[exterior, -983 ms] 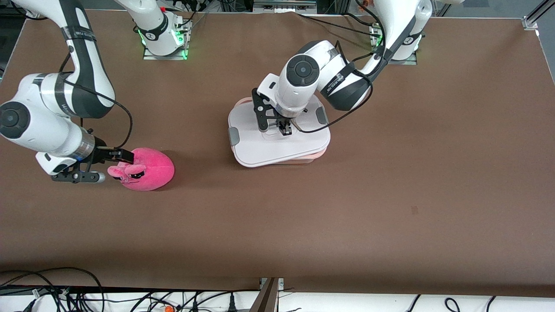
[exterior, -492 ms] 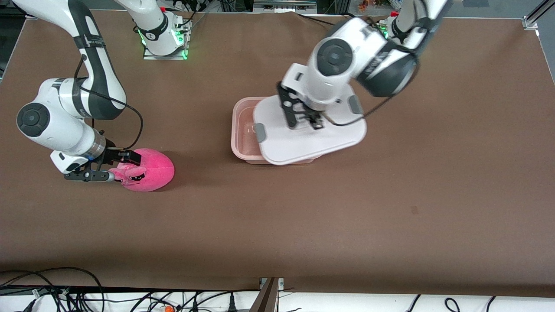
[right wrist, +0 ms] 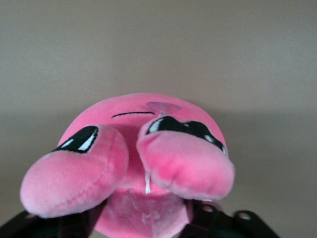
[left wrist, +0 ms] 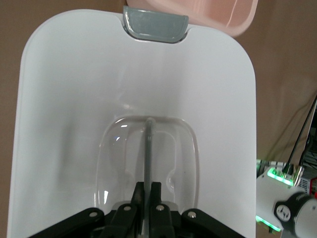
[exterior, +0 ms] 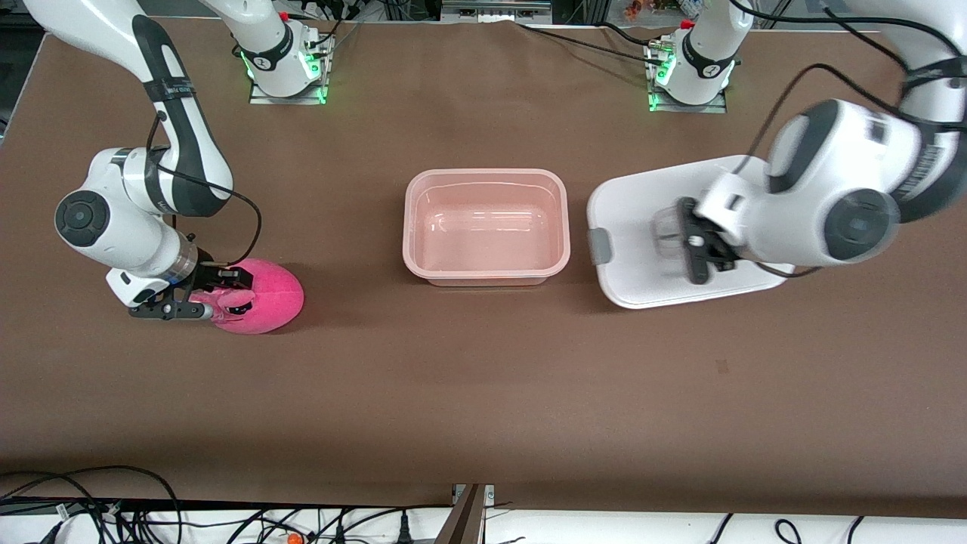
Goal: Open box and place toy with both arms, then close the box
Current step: 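Lift the lid off the pink tub with the left gripper, then grasp the pink plush toy with the right gripper and lift it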
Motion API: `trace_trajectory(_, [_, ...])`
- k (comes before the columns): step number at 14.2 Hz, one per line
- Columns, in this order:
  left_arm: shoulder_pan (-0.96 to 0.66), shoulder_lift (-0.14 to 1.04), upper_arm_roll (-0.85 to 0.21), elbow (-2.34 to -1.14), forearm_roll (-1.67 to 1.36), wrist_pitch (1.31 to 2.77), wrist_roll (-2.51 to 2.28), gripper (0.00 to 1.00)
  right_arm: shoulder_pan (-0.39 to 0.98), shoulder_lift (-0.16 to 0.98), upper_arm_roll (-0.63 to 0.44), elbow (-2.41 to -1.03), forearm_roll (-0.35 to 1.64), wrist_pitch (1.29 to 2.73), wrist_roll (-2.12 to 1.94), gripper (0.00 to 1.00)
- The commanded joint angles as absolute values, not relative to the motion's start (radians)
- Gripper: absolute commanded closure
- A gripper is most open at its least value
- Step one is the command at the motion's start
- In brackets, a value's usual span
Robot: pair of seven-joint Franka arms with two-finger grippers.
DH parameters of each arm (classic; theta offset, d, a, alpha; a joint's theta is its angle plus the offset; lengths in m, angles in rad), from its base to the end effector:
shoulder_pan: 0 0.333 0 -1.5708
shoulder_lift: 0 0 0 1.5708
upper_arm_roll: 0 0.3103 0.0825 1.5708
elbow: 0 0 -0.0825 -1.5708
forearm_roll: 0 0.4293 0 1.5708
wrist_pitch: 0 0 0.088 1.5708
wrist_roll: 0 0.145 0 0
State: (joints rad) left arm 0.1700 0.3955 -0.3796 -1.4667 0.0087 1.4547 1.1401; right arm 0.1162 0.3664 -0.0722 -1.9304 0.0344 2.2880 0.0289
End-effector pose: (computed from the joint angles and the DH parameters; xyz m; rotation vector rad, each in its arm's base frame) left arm 0.6435 -0.1090 0.3912 2.2016 -1.7645 -0.3964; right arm 0.6501 0.0307 0.2246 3.1413 -0.0046 -0.0120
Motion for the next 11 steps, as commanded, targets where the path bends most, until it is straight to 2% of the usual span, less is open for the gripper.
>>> trace_trajectory(1, [0.218, 0.410, -0.390, -1.375, 0.058, 1.393, 1.233, 1.00, 0.109, 0.380, -0.064, -1.944, 0.054, 2.324, -0.005, 0.77])
trace_trajectory(4, [0.218, 0.425, -0.388, -1.371, 0.078, 1.385, 1.255, 1.00, 0.107, 0.379, -0.066, -1.936, 0.069, 2.321, -0.142, 1.00])
trace_trajectory(8, [0.219, 0.436, -0.390, -1.371, 0.083, 1.385, 1.259, 1.00, 0.106, 0.364, -0.074, -1.915, 0.107, 2.290, -0.255, 1.00])
trace_trajectory(11, [0.216, 0.442, -0.391, -1.371, 0.083, 1.382, 1.259, 1.00, 0.109, 0.359, -0.066, -1.775, 0.104, 2.127, -0.346, 1.00])
